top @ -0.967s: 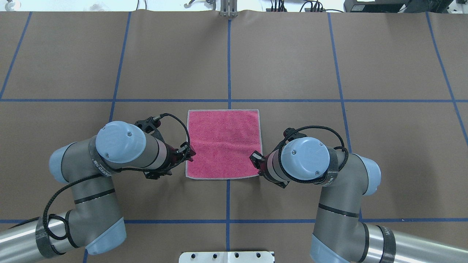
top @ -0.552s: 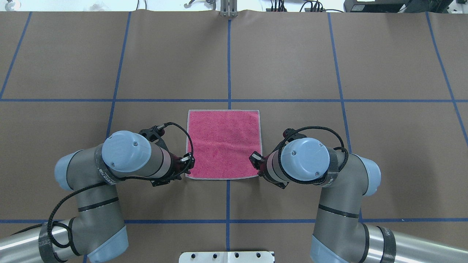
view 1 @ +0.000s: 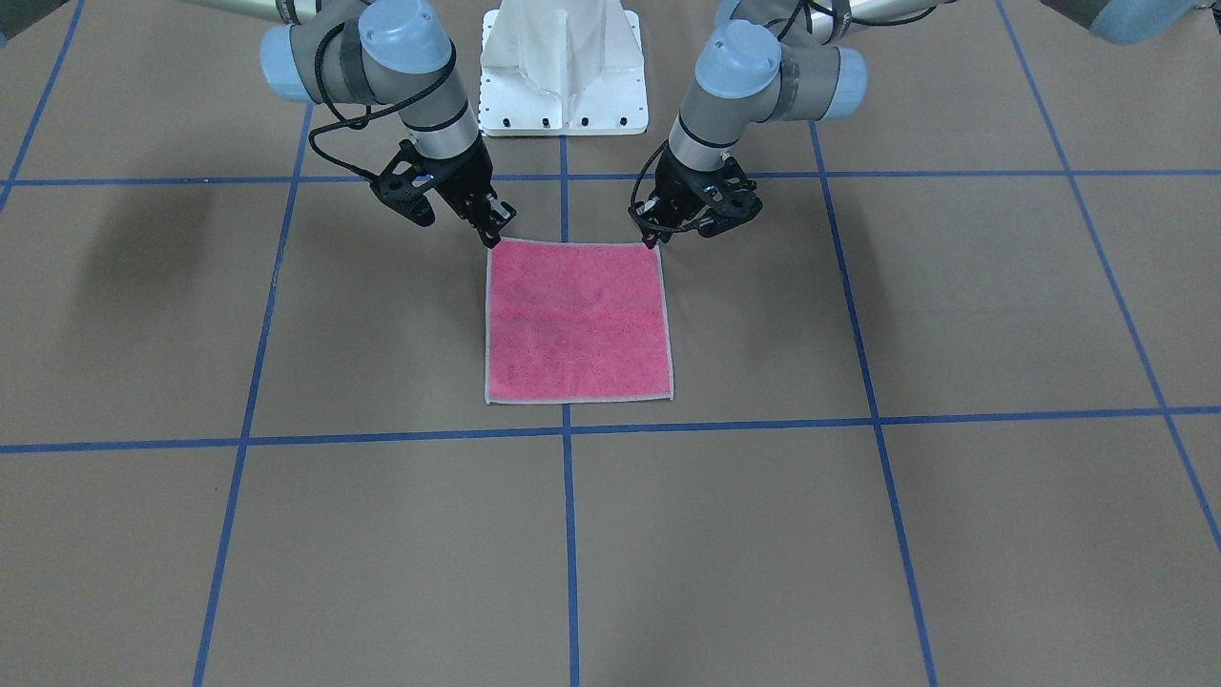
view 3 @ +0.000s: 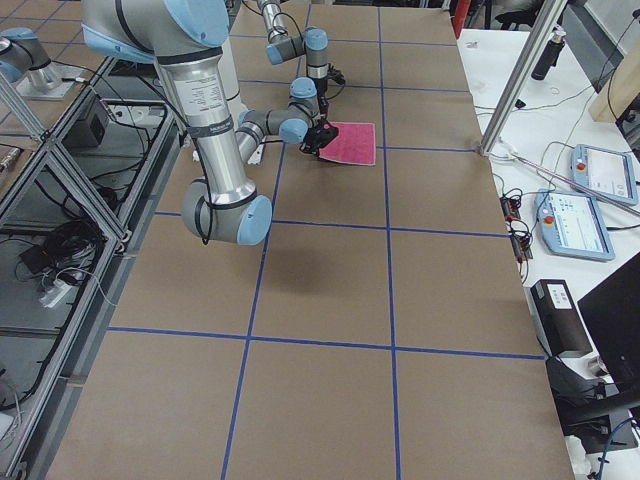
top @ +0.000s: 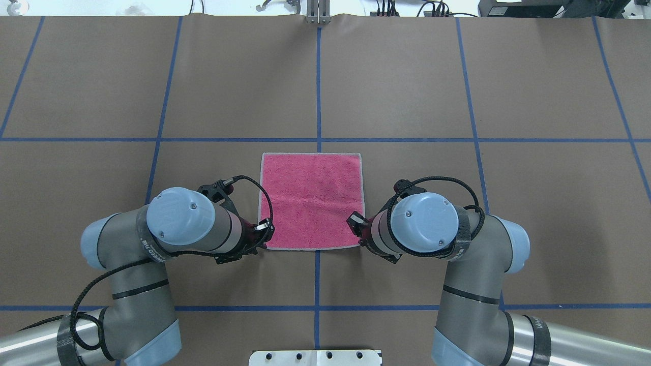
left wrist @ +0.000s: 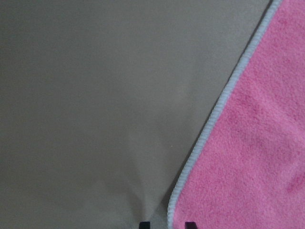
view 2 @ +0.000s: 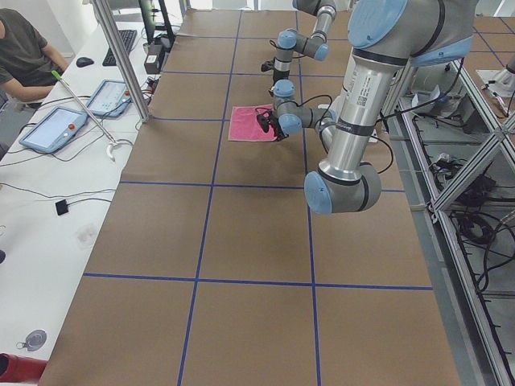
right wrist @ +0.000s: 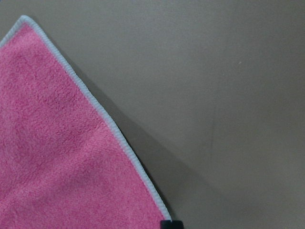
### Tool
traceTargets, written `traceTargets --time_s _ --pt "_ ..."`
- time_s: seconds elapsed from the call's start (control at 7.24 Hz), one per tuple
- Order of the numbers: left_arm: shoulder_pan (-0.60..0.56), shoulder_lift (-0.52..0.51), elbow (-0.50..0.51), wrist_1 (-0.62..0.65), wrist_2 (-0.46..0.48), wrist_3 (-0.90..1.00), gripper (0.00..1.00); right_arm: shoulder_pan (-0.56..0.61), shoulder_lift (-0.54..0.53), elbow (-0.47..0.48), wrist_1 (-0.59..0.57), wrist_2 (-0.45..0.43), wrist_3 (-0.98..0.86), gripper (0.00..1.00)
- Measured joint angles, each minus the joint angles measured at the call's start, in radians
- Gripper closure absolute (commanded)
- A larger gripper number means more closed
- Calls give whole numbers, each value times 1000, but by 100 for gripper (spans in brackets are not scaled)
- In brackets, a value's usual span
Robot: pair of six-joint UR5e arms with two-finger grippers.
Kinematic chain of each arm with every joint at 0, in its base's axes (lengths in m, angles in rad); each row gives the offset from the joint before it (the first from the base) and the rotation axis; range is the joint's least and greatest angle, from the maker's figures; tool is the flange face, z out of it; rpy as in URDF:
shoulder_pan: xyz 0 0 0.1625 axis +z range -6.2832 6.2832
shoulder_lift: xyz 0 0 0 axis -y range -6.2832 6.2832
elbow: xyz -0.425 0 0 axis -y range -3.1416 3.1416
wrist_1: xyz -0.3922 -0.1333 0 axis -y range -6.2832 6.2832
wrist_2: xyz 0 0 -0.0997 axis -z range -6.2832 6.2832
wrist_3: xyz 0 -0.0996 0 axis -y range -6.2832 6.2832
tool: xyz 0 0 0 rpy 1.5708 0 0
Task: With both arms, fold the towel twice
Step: 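Close both grippers on the two near towel corners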
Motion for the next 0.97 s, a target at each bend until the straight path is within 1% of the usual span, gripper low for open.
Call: traceTargets --time_s 0.14,0.28,0.41,0.97 --pt "2 0 1 0 0 0 84 0 0 0 0 0 0 100" --pt "3 0 1 0 0 0 94 0 0 0 0 0 0 100" --pt "4 0 0 0 0 0 100 0 0 0 0 0 0 100" --pt "5 -2 -17 -2 -6 0 100 0 4 1 0 2 -1 100"
